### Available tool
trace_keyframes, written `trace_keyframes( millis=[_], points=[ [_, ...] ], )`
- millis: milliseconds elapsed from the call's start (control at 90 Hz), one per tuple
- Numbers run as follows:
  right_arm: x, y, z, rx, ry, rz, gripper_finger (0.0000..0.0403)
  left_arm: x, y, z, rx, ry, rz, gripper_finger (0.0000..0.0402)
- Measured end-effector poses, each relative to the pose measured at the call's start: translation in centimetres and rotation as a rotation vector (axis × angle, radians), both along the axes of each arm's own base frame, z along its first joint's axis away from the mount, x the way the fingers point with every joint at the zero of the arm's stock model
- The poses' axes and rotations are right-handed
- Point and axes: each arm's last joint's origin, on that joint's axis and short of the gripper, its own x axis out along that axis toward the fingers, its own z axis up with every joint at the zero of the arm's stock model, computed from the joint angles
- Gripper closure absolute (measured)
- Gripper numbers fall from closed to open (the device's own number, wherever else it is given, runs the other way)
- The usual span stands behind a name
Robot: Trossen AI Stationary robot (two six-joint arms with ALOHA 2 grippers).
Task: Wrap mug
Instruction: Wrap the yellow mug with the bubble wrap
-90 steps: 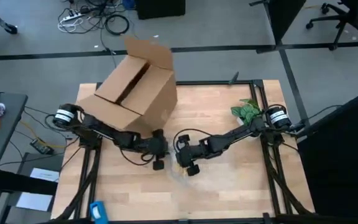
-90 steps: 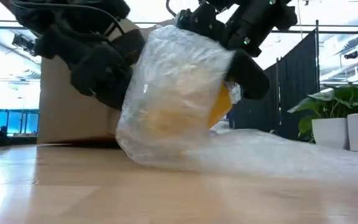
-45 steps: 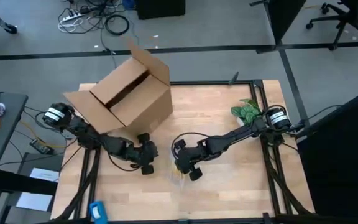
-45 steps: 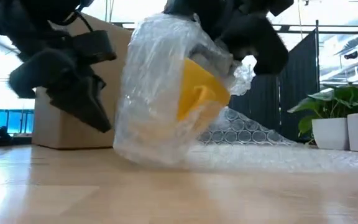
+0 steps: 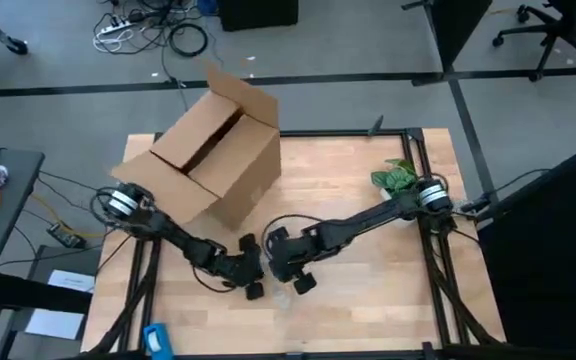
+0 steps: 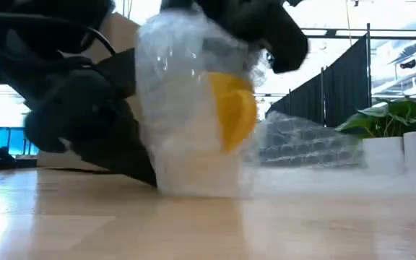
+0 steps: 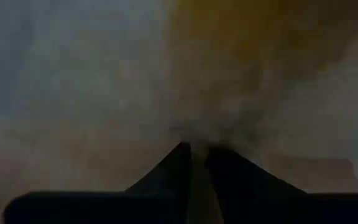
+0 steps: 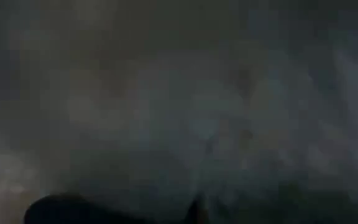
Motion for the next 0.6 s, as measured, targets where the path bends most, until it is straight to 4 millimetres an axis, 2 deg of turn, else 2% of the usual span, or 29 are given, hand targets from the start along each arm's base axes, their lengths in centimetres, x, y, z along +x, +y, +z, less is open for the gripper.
trace_keyframes(
  millis=[111,256,389,600],
  points=[
    [0.3,-0.6,-0.4,0.016,0.131,-0.045,0.0402,0.7,-0.1,-0.2,0.010,-0.034,0.017,0.0353],
    [0.0,-1.4,-0.8,0.101,0.236,-0.127,0.0402,0.3,-0.2,0.3,0.029,0.002,0.019,0.0353],
    [-0.4,-1.4,-0.7,0.120,0.269,-0.169,0.0402,-1.2,-0.7,1.8,0.056,0.077,0.007,0.0353],
    [-1.0,0.3,0.1,0.106,0.241,-0.138,0.0402,-4.7,-1.7,4.2,0.029,0.198,0.013,0.0353]
  ],
)
